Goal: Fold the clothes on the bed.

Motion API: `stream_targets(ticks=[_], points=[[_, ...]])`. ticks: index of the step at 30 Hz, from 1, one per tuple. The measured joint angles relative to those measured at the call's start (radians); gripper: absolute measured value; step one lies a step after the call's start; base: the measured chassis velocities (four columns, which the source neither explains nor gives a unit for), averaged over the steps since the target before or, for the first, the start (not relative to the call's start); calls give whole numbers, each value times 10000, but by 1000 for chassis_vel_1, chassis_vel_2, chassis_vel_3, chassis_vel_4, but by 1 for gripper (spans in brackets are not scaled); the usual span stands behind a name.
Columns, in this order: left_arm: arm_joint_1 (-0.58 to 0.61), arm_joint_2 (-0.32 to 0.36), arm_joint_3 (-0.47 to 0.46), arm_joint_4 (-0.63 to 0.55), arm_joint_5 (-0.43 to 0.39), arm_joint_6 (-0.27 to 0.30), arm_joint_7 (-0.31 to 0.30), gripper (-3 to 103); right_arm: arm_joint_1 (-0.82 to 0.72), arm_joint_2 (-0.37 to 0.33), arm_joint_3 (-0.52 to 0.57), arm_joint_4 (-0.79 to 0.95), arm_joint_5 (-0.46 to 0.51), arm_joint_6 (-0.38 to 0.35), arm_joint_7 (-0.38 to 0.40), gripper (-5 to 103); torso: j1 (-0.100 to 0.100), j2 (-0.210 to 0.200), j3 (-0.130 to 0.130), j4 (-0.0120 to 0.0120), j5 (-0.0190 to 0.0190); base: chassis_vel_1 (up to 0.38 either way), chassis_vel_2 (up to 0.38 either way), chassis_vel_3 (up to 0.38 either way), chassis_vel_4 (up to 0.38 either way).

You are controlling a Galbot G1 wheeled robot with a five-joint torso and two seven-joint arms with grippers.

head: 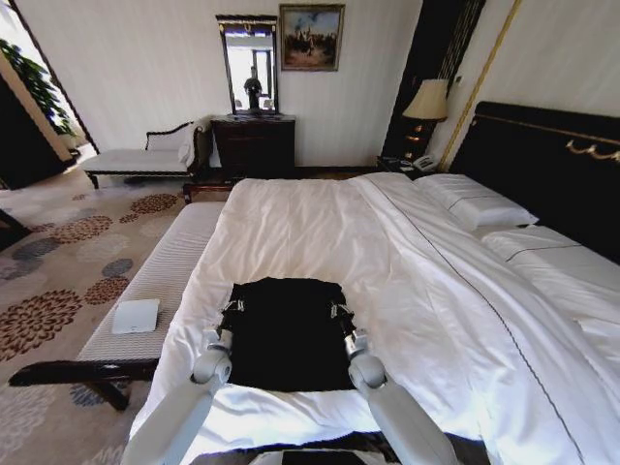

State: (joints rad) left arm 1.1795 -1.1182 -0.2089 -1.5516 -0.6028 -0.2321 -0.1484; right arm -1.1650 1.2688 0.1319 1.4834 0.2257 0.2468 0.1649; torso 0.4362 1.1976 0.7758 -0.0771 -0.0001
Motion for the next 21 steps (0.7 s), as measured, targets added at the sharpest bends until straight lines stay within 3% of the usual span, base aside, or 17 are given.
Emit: stream_targets(ticks=[10,13,21], points=[[1827,76,-1116,-372,442,-451,644,2,-2177,-58,636,979,-767,608,-170,1,-3,0,-2,-1,-1,0,0,0,0],[2347,22,-1367,-430,538,-616,857,2,-2625,79,935,987,-1109,1113,-254,1,-2,0,0,0,0,0,0,0,0],[3044,-109,-1861,-536,630,-902,1152,2,-3237,384,1388,1256,-960,1685,-94,1,-3,0,0,0,0,0,0,0,0]])
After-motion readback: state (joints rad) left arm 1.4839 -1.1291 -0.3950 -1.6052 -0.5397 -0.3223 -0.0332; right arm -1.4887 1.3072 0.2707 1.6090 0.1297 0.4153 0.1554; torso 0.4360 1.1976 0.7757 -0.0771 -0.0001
